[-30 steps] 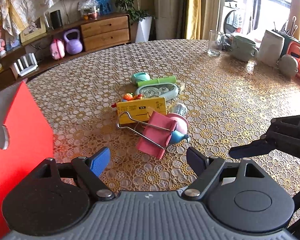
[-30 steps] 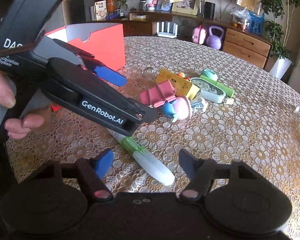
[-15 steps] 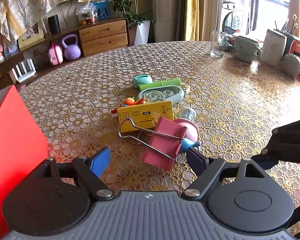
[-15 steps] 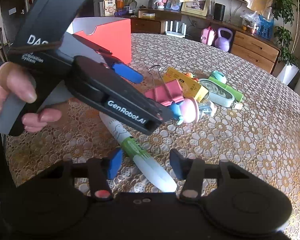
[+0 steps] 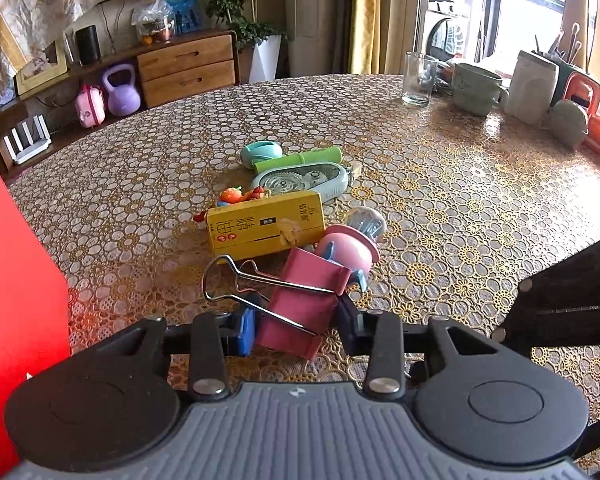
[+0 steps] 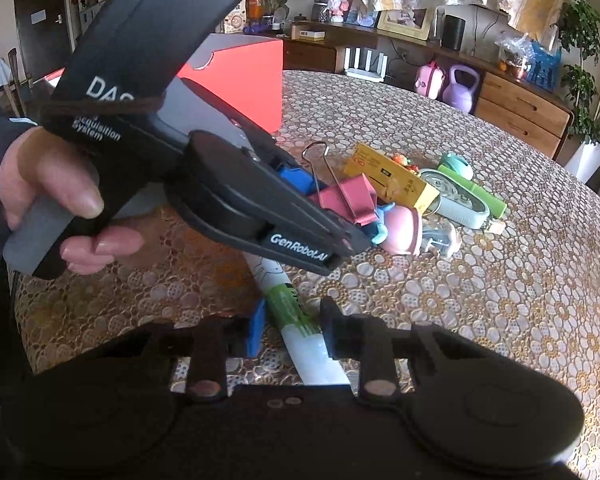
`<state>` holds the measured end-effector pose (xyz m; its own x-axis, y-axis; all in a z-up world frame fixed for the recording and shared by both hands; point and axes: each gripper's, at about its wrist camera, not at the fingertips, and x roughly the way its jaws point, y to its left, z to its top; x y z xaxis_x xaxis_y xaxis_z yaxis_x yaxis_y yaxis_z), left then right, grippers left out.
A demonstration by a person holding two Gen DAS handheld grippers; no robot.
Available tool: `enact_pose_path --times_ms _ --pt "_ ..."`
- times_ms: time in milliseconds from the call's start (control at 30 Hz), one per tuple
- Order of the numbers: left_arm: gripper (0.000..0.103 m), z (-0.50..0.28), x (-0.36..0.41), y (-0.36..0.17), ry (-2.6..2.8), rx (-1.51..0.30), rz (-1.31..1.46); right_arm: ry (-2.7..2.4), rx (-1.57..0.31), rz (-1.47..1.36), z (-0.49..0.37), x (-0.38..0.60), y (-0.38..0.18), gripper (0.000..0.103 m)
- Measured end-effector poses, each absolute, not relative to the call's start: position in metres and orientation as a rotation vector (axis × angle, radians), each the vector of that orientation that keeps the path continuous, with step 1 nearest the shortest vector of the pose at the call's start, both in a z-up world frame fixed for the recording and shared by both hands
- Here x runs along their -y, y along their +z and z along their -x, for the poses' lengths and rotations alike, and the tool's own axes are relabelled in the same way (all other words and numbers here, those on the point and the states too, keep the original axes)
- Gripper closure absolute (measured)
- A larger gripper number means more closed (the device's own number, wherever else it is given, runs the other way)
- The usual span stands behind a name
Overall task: Organize rigid objects
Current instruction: 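Grasp the pink binder clip with the left tool while the right tool grasps the marker, then lift and carry the binder clip and marker over the red box with both tools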
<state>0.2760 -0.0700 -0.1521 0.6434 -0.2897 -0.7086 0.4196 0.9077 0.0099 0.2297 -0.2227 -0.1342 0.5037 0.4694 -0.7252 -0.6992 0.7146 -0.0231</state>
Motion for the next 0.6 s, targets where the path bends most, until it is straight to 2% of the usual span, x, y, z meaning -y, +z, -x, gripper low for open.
enact_pose_path --times_ms 100,600 --pt "0.064 -0.275 0.069 -0.151 -0.386 -0.779 -0.184 0.716 -0.76 0.324 -0.227 0.223 -0.132 0.085" --pt "0.065 -0.238 0.056 -0.114 -0.37 -0.786 -0.081 0.593 -0.751 0.223 -0.194 0.24 -0.111 0.085"
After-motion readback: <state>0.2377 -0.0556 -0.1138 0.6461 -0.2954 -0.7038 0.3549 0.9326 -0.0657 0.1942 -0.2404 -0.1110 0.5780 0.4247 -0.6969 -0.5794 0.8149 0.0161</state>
